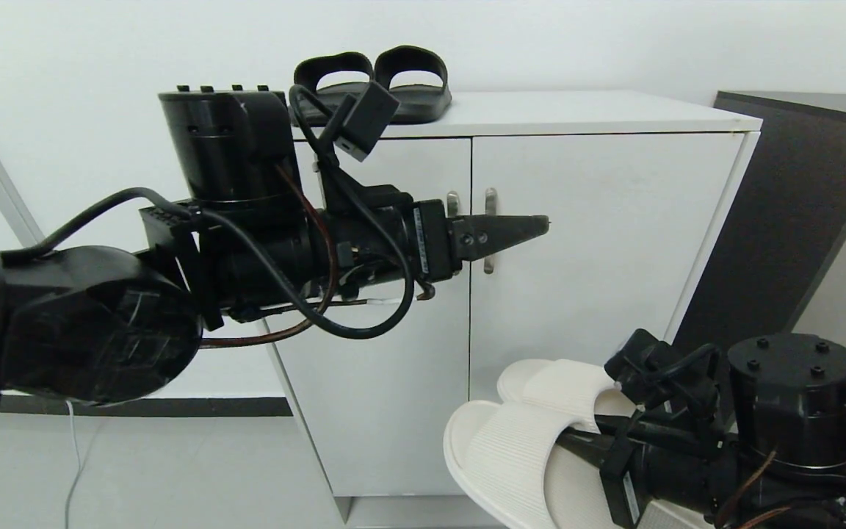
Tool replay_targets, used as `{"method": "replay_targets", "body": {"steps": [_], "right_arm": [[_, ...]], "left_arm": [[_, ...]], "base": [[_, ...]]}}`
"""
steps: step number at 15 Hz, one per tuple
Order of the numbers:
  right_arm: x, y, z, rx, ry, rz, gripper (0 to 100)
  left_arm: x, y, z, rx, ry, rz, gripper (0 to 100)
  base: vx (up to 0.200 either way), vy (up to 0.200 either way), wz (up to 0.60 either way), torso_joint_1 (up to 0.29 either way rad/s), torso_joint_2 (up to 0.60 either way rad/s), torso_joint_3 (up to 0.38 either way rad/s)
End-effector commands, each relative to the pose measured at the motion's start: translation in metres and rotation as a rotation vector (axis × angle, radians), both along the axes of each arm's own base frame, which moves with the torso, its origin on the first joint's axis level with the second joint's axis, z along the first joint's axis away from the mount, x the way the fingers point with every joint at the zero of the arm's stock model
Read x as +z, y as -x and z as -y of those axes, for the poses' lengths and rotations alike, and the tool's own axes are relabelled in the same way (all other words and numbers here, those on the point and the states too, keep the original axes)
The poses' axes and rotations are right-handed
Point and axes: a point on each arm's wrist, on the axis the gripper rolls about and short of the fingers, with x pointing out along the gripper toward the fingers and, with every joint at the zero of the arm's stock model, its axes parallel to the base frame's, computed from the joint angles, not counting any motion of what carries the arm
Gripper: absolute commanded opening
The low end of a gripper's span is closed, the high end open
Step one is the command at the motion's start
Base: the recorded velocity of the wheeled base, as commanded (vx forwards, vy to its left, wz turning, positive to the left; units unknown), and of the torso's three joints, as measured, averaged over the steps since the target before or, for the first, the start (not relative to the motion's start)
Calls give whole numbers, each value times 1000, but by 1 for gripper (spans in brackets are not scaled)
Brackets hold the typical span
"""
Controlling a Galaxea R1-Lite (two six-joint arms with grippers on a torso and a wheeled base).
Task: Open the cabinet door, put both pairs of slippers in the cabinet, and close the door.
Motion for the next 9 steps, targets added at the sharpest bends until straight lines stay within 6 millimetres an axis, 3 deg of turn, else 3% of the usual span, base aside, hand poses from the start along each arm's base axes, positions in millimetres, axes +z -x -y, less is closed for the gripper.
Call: {"method": "replay_targets", "body": {"steps": [1,9], "right_arm": [[0,0,0,1,0,0,0],[-1,-1,-1,1,5,-4,0]], "left_arm": [[-5,-10,9,22,-6,-7,100],[-9,-26,26,175,-21,-27,100]], "base": [[0,0,0,0,0,0],[0,0,0,0,0,0]]}}
